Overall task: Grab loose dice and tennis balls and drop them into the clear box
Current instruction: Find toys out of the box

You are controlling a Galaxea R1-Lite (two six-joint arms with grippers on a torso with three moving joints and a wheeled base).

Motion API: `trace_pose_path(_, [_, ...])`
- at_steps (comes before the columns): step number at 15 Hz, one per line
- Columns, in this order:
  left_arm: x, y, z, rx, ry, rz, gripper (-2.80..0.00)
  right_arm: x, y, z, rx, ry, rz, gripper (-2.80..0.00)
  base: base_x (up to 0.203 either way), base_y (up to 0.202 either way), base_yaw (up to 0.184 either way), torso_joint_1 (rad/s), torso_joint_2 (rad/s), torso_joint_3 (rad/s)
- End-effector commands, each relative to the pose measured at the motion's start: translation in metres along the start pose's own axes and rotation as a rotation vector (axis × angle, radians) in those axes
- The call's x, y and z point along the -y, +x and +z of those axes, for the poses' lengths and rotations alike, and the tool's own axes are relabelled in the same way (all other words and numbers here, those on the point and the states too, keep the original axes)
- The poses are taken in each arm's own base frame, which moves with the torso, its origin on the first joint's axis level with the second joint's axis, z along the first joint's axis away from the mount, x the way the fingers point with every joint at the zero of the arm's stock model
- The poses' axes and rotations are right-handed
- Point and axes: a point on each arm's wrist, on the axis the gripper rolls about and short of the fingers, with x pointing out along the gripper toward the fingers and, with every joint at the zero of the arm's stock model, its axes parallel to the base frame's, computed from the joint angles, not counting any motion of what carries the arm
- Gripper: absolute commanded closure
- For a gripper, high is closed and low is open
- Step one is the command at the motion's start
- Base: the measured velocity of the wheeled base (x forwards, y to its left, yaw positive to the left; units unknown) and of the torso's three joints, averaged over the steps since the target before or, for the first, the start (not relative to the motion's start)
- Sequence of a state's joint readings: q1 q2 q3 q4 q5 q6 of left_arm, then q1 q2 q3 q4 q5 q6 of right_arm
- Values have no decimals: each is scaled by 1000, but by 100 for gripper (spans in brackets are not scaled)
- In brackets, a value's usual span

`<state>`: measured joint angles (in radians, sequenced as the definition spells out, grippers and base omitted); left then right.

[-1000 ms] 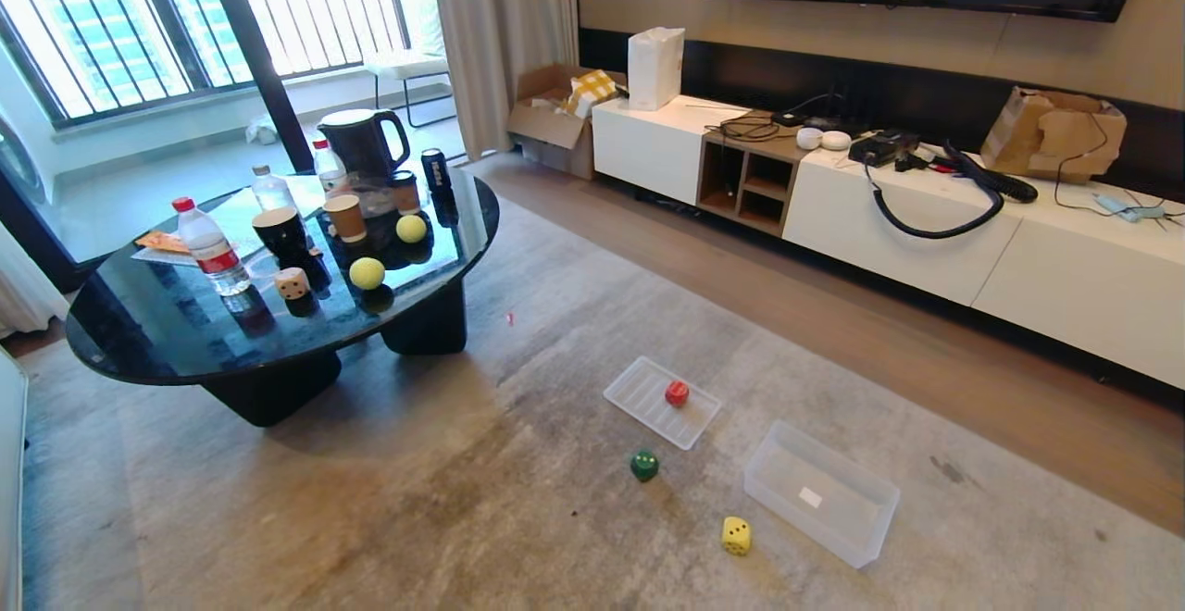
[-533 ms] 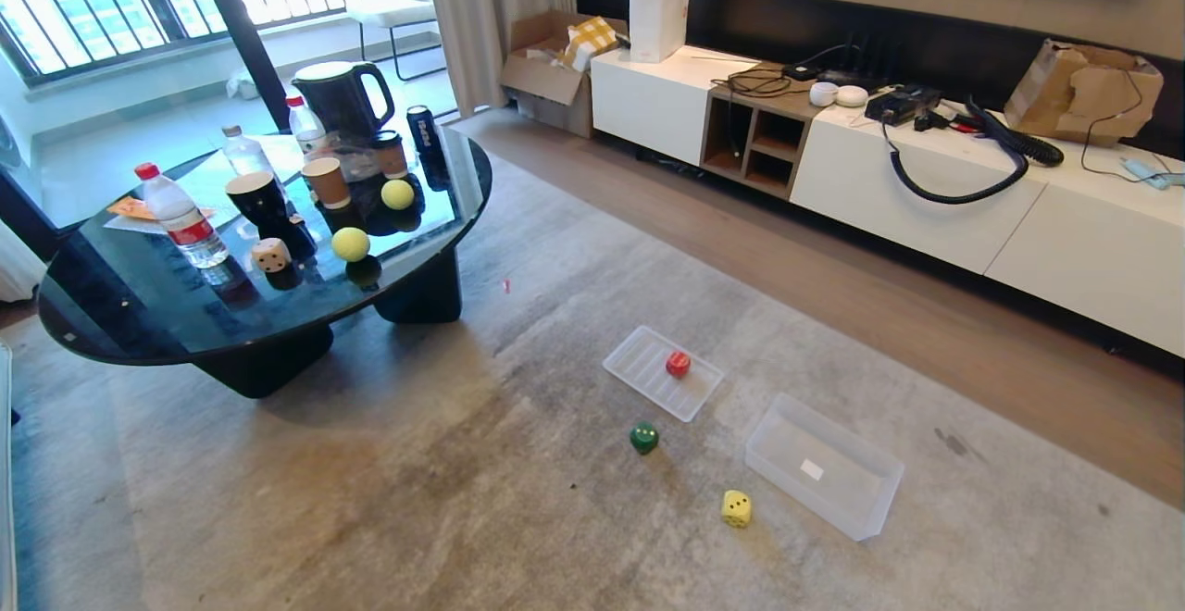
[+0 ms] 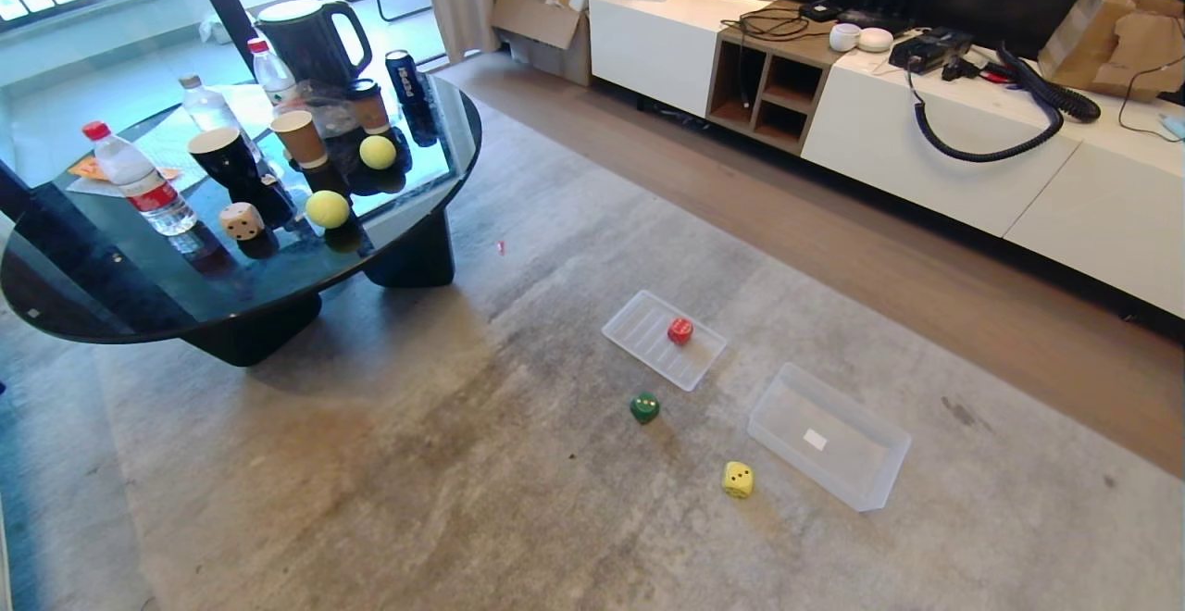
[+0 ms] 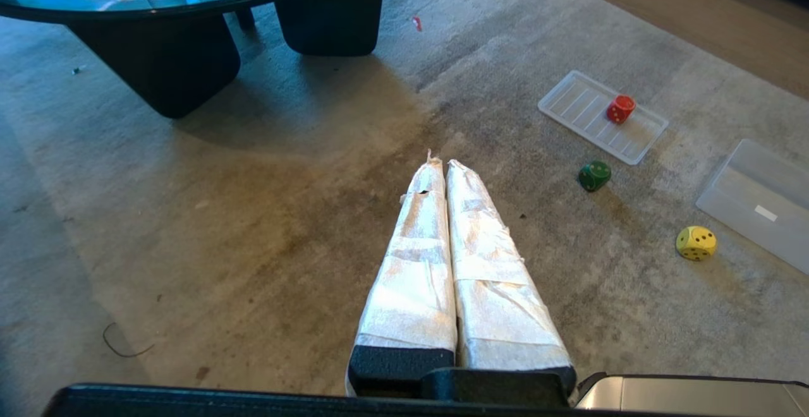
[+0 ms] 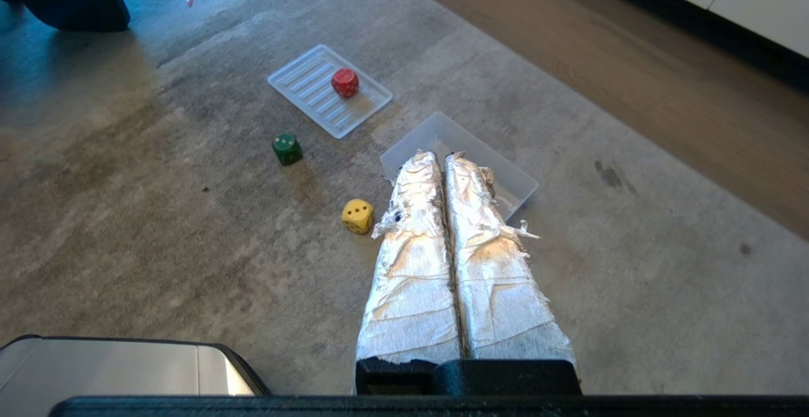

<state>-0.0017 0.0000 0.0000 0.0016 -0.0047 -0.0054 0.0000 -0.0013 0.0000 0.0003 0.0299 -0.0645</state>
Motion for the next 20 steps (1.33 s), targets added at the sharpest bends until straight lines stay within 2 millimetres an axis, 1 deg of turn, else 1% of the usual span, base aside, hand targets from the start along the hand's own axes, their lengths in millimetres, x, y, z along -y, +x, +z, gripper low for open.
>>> trace_pose_path(1, [0,0,0,0,-1,0,0,0,0,0,-2,-1,1,0,0,0,0,1,7,-190])
trace_pose_path(20, [0,0,0,0,1,2,0,0,0,0,-2,-1,1,0,0,0,0,2,4,-197])
